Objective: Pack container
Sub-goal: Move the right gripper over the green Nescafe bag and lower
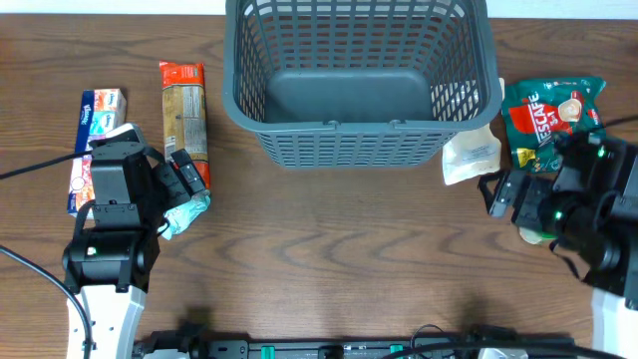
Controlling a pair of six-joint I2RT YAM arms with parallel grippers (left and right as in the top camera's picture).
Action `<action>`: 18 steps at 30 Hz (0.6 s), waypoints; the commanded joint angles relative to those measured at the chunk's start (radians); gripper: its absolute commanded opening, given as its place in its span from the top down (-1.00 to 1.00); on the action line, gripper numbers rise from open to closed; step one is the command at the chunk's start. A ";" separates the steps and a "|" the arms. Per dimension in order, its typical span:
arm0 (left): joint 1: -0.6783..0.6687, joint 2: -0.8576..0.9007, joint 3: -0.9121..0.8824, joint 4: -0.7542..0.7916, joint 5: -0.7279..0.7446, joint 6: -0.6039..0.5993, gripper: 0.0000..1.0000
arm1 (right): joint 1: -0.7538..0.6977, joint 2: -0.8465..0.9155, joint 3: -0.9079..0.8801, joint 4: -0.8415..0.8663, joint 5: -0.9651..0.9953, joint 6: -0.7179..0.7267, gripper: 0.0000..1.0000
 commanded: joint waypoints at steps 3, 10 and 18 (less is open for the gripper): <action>0.005 0.003 0.026 -0.023 0.000 0.010 -0.97 | -0.102 0.150 0.192 -0.019 0.042 -0.007 -0.98; 0.005 0.003 0.026 -0.051 0.000 0.010 -0.97 | -0.239 0.512 0.586 -0.154 -0.010 -0.220 -0.99; 0.005 0.003 0.026 -0.072 0.000 0.010 -0.97 | -0.291 0.790 0.802 -0.164 -0.009 -0.419 -0.99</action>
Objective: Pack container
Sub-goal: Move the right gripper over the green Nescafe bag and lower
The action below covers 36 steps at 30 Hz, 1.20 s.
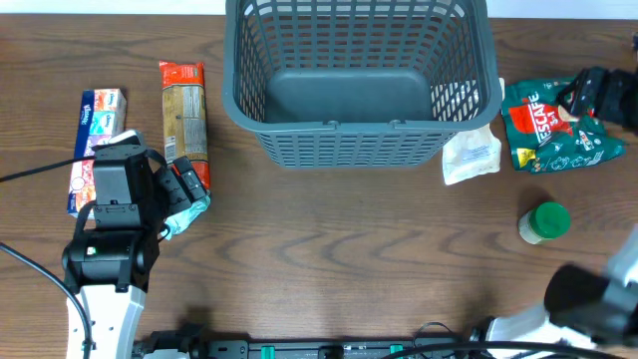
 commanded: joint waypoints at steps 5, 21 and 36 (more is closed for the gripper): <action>0.005 0.002 0.023 -0.007 -0.004 0.010 -0.97 | -0.038 0.149 0.043 -0.003 0.027 -0.340 -0.99; 0.005 0.002 0.023 -0.007 -0.004 0.008 -0.96 | -0.077 0.276 0.023 0.252 0.164 -0.442 -0.98; 0.005 0.004 0.022 -0.008 -0.004 0.005 -0.97 | -0.078 0.537 0.023 0.374 0.126 -0.473 -0.98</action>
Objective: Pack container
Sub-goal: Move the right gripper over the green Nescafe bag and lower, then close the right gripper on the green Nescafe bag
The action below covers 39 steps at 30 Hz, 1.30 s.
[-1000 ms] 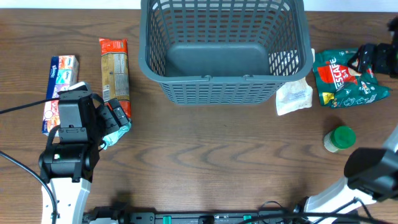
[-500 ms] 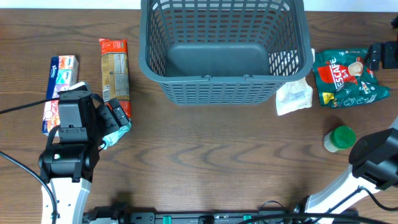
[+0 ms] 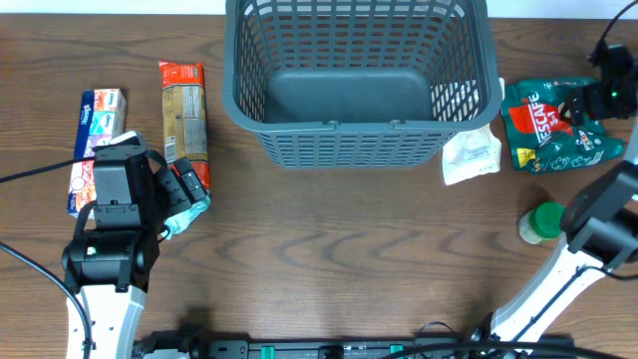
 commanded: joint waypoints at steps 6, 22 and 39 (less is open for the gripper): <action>0.005 0.004 0.022 -0.003 -0.004 0.006 -0.97 | 0.003 0.134 0.001 0.079 -0.079 0.043 -0.98; 0.005 0.005 0.022 -0.003 -0.004 0.006 -0.97 | 0.015 0.301 -0.003 0.108 -0.142 0.196 -0.99; 0.005 0.005 0.022 -0.003 -0.004 0.006 -0.97 | 0.014 0.365 -0.014 0.060 -0.149 0.322 -0.76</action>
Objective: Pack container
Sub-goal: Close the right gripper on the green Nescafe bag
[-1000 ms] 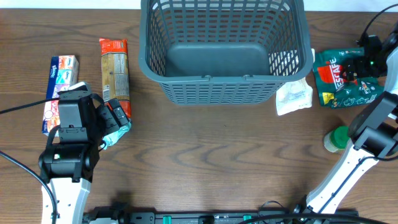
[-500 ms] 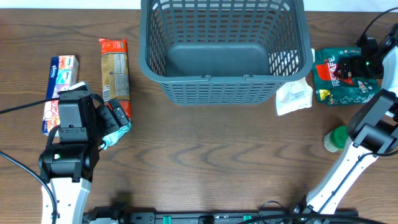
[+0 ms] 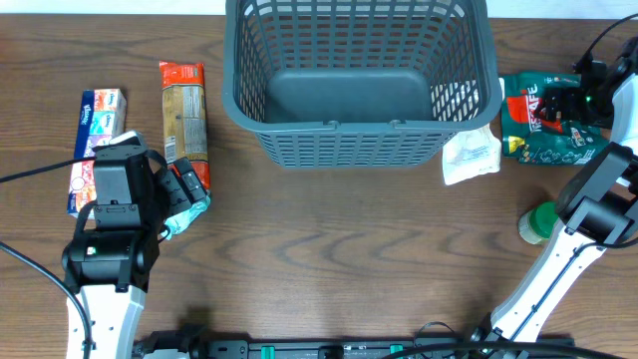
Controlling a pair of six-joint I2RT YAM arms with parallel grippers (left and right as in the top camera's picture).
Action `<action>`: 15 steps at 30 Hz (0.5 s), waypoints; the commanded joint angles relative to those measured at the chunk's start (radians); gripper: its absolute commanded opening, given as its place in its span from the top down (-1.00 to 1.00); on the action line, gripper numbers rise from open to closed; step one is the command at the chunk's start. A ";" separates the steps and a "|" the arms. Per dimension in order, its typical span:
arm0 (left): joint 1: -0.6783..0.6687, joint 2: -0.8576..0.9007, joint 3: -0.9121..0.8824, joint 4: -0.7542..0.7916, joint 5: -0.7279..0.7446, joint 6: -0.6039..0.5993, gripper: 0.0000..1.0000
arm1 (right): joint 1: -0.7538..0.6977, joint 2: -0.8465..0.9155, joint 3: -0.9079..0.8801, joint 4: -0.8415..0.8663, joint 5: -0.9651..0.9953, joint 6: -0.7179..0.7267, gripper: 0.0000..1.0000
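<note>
The grey mesh basket (image 3: 469, 70) stands empty at the back centre of the overhead view. Right of it lies a green and red coffee bag (image 3: 533, 135), bunched up, and my right gripper (image 3: 576, 100) is down on its upper right part, seemingly shut on it. At the left, my left gripper (image 3: 184, 184) rests low by the near end of a long noodle packet (image 3: 183, 115). A small teal packet (image 3: 191, 211) lies at its fingertips. How far apart its fingers stand is not clear.
A blue tissue pack (image 3: 102, 112) and a second box (image 3: 78, 184) partly under my left arm lie at the far left. A white sachet (image 3: 471, 155) leans at the basket's right front corner. A green-lidded jar (image 3: 538, 221) stands front right, beside my right arm's links.
My right gripper has moved left from the bag's right edge onto the coffee bag. The bag is now crumpled and sits slightly further left. My left arm is unchanged.
At first my right arm hung low at the front right, covering the green-lidded jar. Then it stood at the back right by the coffee bag, with the jar uncovered. It stayed at the bag's right edge, and now it grips the bunched bag. My left arm never moved.
</note>
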 commanded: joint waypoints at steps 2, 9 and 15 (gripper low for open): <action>0.005 0.005 0.022 -0.003 -0.004 0.006 -0.97 | 0.013 0.142 -0.066 -0.027 -0.016 0.057 -0.41; 0.005 0.005 0.022 -0.003 -0.004 0.006 -0.97 | 0.013 0.142 -0.066 -0.032 -0.016 0.057 0.10; 0.005 0.005 0.022 -0.003 -0.003 0.006 -0.97 | 0.013 0.142 -0.066 -0.032 -0.016 0.058 0.98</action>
